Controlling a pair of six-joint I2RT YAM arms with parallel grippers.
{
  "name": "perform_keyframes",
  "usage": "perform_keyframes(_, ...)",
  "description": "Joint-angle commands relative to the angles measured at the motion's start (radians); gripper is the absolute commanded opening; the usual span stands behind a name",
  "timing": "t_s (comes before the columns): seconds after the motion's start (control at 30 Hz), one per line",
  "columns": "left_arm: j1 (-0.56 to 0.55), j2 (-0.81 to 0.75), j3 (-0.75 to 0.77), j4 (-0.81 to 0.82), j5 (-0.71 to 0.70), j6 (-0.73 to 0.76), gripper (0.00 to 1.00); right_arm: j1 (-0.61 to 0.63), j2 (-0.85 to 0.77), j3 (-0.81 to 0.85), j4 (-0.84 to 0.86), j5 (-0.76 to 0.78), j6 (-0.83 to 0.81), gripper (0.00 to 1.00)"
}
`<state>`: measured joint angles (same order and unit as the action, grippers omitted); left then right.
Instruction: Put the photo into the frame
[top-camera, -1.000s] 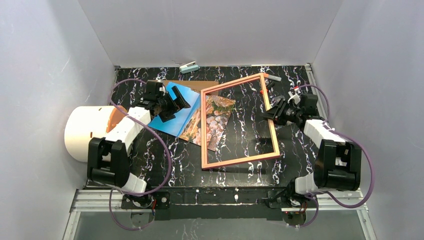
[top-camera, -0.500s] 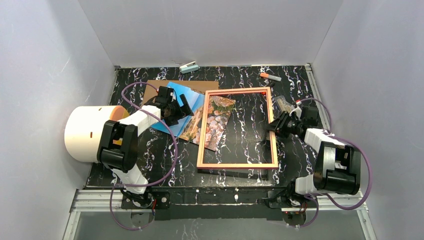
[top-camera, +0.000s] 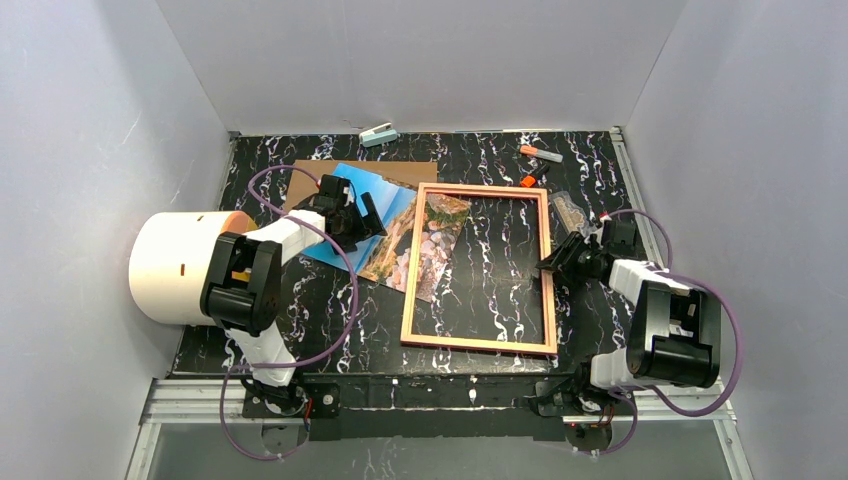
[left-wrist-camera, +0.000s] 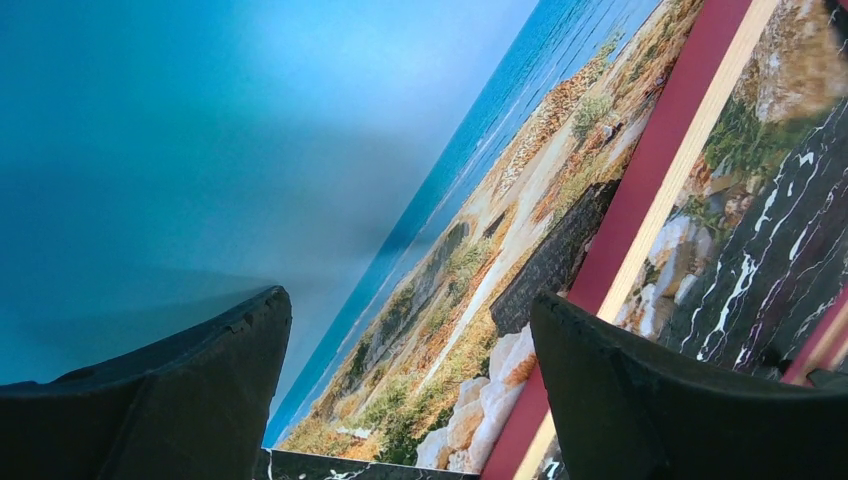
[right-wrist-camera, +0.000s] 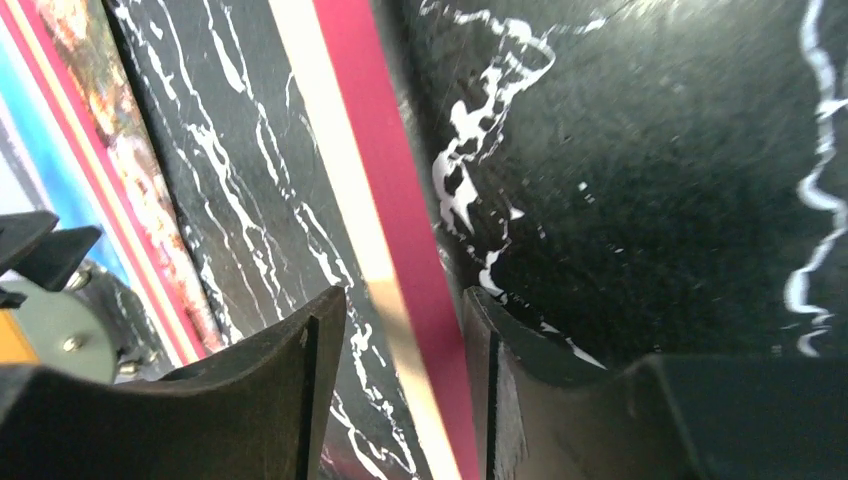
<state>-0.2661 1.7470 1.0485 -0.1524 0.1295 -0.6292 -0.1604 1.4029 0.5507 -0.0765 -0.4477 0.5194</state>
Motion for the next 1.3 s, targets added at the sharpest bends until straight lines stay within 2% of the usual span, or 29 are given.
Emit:
perform_keyframes(0.0,-0.004,0.020,0.008,-0.023,-0.041,0.021,0.87,-0.008,0.051,0.022,-0.087,0.204,-0.065,0.57)
perform_keyframes(0.2,-0.005,0.013,0.008,-0.033,-0.034,0.021,0.87,-0.007,0.028,0.074,-0.141,0.291,-0.057,0.66)
perform_keyframes(0.4,-0.005,0.007,0.002,-0.062,-0.057,0.039,0.87,0.006,-0.126,0.129,-0.198,0.344,-0.024,0.68)
perform_keyframes(0.5,-0.005,-0.002,-0.001,-0.073,-0.067,0.042,0.86,0.054,-0.167,0.159,-0.202,0.338,-0.002,0.68)
perform_keyframes(0.57,-0.004,-0.009,0.004,-0.086,-0.075,0.046,0.85,0.130,-0.170,0.181,-0.200,0.342,0.002,0.68)
perform_keyframes(0.67,-0.004,-0.025,0.013,-0.106,-0.079,0.048,0.85,0.279,-0.148,0.196,-0.169,0.324,0.030,0.69)
perform_keyframes(0.77,-0.004,-0.043,0.009,-0.112,-0.079,0.049,0.85,0.330,-0.085,0.188,-0.143,0.265,0.101,0.69)
perform_keyframes(0.9,-0.005,-0.044,-0.010,-0.117,-0.085,0.051,0.85,0.335,0.010,0.174,-0.115,0.253,0.133,0.69)
perform_keyframes(1.27,-0.004,-0.020,-0.004,-0.138,-0.113,0.063,0.85,0.310,0.187,0.321,-0.240,0.495,0.025,0.71)
